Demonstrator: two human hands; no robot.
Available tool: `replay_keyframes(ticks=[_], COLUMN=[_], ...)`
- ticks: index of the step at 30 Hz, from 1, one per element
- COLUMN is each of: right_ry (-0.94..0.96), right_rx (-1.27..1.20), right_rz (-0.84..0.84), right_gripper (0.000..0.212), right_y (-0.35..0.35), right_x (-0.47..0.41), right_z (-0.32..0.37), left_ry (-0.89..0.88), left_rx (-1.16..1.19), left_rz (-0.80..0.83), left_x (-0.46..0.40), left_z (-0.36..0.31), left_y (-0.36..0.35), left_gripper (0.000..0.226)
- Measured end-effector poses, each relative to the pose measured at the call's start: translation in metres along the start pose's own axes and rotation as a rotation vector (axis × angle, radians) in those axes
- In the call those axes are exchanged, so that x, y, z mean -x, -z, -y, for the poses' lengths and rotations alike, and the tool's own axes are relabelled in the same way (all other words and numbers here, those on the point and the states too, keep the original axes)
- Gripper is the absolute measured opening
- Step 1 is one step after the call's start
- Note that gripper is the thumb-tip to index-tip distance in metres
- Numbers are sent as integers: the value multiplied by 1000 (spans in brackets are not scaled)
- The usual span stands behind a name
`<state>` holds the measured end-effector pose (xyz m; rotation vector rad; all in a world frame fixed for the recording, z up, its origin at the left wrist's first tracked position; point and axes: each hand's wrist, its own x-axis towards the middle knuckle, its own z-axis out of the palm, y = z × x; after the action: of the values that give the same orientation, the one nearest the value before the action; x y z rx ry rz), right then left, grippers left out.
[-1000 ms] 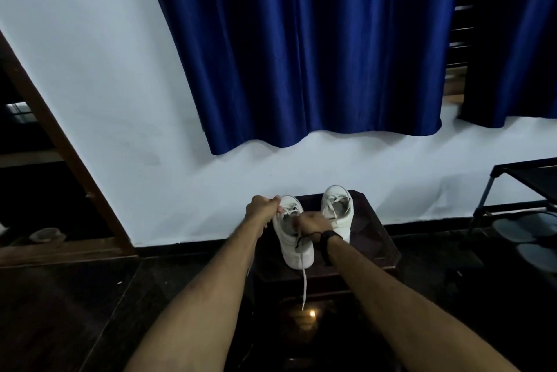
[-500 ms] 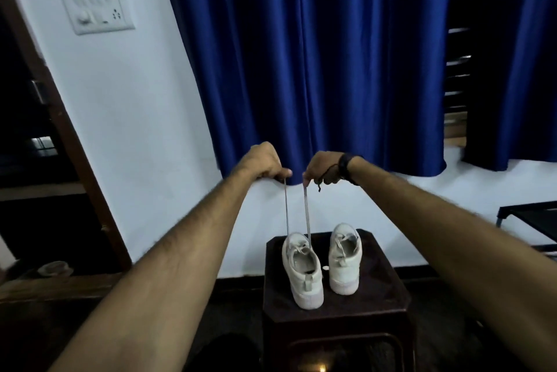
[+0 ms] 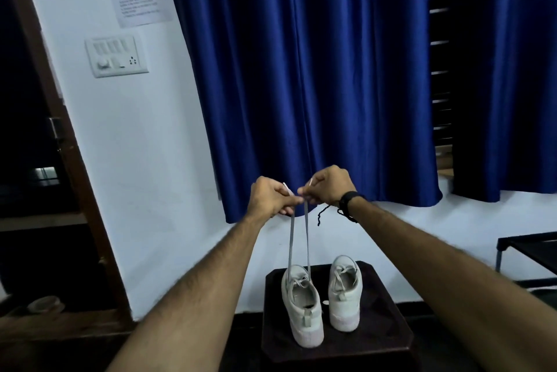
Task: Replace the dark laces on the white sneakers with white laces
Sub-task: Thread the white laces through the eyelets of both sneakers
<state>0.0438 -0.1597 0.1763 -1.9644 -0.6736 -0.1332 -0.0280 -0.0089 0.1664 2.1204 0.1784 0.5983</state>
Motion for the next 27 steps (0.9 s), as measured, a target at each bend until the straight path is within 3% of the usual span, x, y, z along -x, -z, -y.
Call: replay_keyframes(ticks=[7, 17, 20, 22, 25, 27], right_ry=[182, 159, 97, 23, -27, -41], right_rx=[61, -37, -146, -124, -145, -179], right_rz=[-107, -122, -120, -1, 318, 420], right_gripper=[21, 23, 37, 41, 26, 25], right_y=[-3, -10, -10, -18, -41, -59], right_x=[-5, -7, -1, 2, 14, 24], right_z=[-9, -13, -16, -30, -56, -69], left_ry=[-94, -105, -56, -28, 2, 21], left_rx=[-24, -39, -20, 17, 98, 156], left_rz=[9, 0, -52, -66, -78, -87], left_x=[-7, -6, -8, -11, -11, -10], left_z=[-2, 2, 4, 8, 13, 18], left_y=[-10, -19, -18, -16, -14, -14], left_gripper=[14, 6, 11, 18, 22, 20])
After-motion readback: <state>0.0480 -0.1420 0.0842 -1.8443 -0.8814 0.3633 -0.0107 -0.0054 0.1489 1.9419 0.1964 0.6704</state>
